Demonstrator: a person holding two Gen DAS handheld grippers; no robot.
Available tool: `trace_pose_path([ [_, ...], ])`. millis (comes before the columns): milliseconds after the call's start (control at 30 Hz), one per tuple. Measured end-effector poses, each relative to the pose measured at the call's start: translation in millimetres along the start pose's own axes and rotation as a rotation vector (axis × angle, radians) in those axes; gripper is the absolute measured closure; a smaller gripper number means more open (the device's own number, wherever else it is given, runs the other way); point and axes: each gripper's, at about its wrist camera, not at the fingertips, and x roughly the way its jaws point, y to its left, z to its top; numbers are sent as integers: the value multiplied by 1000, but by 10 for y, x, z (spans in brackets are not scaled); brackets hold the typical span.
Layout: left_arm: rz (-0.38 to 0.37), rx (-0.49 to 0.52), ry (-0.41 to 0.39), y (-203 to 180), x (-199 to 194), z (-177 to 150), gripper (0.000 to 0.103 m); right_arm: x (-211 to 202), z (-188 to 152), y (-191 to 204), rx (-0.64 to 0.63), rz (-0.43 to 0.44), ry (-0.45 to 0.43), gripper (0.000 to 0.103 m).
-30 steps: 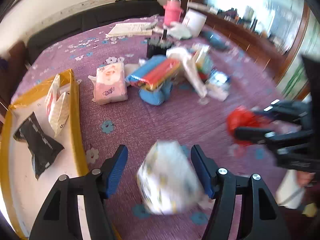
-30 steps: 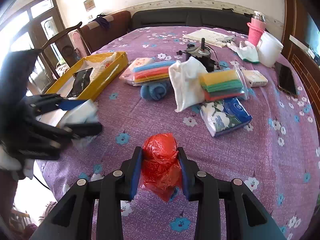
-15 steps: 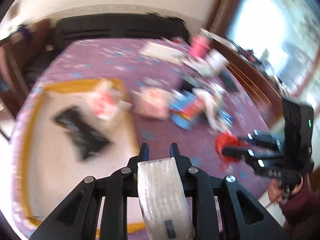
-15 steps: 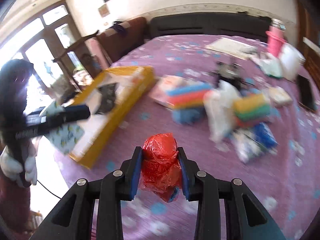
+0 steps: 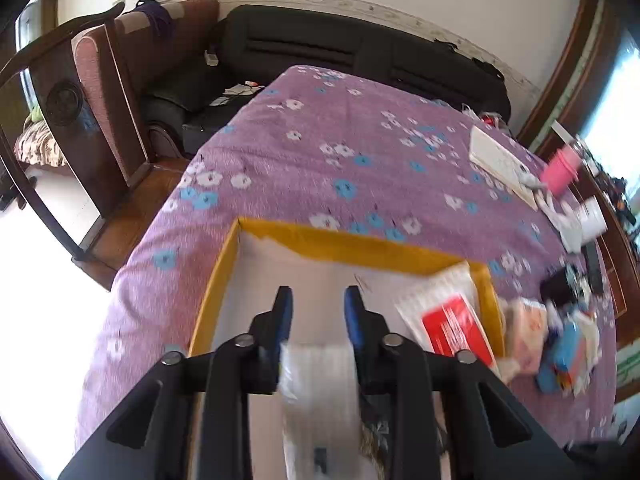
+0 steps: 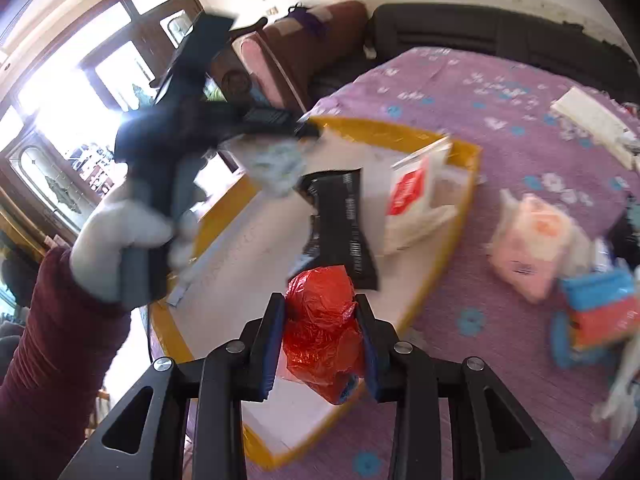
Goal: Organize soft objects
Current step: 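Carry a tissue pack to the tray while the right tool drops the red bag, then grasp the blue-red sponge pack with the left tool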
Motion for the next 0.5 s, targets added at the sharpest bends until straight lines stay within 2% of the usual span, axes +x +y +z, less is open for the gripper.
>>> trace_pose_path([
  [100,-14,-44,-31,86,40,113,40,178,54,59,-7,2,8,64],
  [133,-24,-58,-38,90,20,114,39,235,70,66,-4,-10,4,62],
  [267,-44,-82,-57,95,-121,11,31,160,56,5,13,4,-30,35],
  [333,-71,-89,-66,76,-249,-74,30,-30,11,-60,8,-8,-66,34],
  [433,-125,-81,-85,-67,-455,-190,24,-510,-114,-256,3,-96,-170,29],
  [500,-162,-40,-96,-277,-570,-253,20,-924,-254,-438,15,-210,-276,23],
])
